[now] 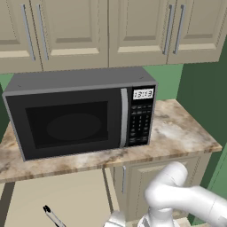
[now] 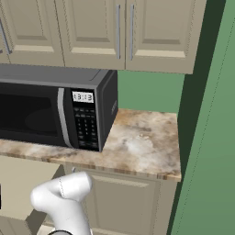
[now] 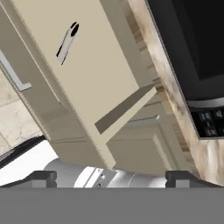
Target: Take the tongs from the drawer on the left and place them on the dining counter next to the tray containing the hot dog.
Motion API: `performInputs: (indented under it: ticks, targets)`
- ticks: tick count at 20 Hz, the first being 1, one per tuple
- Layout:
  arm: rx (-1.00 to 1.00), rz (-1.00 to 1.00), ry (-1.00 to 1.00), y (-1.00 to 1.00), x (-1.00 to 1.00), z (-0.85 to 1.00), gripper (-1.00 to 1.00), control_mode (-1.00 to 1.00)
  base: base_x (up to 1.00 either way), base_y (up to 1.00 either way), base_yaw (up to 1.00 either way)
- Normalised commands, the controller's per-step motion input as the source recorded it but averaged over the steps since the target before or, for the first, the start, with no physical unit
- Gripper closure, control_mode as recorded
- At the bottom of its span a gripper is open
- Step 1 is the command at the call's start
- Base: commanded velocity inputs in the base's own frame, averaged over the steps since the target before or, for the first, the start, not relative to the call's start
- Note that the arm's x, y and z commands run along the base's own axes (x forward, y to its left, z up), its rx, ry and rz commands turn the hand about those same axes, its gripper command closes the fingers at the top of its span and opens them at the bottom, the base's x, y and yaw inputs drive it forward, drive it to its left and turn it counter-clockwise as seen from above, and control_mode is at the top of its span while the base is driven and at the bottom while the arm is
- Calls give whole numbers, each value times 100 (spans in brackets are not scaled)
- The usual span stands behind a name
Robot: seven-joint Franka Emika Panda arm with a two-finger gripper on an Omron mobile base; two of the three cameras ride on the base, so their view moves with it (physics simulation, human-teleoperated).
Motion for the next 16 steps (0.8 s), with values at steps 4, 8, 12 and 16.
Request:
performInputs:
  ticks: [4,8,12,16]
  targets:
    - [0,0,18,0,71,27,-100,-100,0,0,0]
    - [4,-2,21,10,72,26,-100,-100,0,0,0]
    - [2,-4,14,19,56,14,-100,-100,0,0,0]
    - [0,0,1,0,5,0,-100,-100,0,0,0]
